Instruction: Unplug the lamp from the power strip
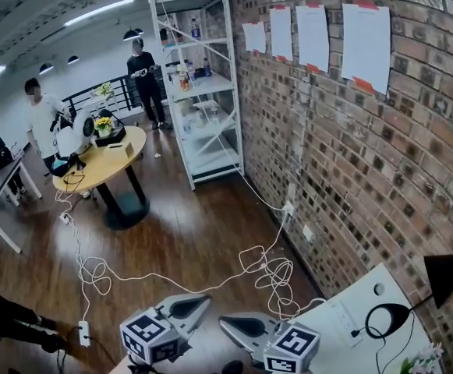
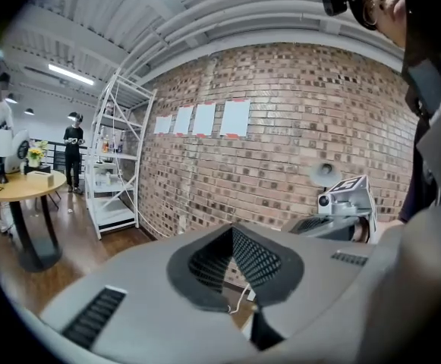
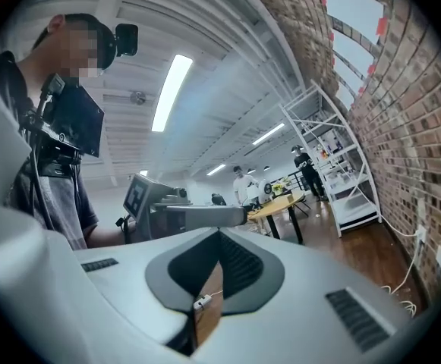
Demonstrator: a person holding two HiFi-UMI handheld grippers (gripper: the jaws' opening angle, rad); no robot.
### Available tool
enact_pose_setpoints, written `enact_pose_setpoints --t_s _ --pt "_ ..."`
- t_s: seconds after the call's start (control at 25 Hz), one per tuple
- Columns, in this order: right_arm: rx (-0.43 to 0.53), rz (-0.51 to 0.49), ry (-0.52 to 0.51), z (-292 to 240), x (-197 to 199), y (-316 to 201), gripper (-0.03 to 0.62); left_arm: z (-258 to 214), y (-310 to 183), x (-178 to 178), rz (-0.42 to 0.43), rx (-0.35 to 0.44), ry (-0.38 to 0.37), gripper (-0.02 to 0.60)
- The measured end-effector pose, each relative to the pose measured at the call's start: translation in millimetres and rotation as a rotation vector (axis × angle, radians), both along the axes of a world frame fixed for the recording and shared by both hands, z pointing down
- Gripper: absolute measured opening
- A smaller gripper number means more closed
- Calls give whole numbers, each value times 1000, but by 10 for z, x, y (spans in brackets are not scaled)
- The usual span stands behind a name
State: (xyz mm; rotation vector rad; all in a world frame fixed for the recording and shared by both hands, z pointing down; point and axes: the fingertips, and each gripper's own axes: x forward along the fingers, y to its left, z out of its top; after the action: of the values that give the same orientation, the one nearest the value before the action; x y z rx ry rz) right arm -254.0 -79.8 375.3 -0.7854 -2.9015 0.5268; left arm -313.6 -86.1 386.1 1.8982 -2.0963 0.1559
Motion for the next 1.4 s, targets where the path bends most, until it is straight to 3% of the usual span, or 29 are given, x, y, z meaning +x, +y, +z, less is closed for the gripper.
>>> enact_pose_setpoints --t_s 0.16,0.36,0.64,0.92,1.08,1.24,1.4 --pt "6 -69 5 -49 -313 158 -12 -25 116 -336 -47 18 -7 9" --pt "27 -41 -10 33 -562 143 -12 -7 148 -566 -46 36 8 9" --pt "47 132 55 115 -518 -305 -12 118 -444 -436 137 55 120 9" --pt "15 408 132 114 95 -934 -12 290 -1307 202 377 49 278 9" --pt "24 564 150 172 658 -1318 -12 471 -1687 821 523 -17 278 9" --pt "-26 711 163 261 1218 -1572 -12 516 -2007 1438 675 -63 224 9" --pt "-68 797 189 454 1713 -1776 -12 649 -2209 1926 740 -99 191 9"
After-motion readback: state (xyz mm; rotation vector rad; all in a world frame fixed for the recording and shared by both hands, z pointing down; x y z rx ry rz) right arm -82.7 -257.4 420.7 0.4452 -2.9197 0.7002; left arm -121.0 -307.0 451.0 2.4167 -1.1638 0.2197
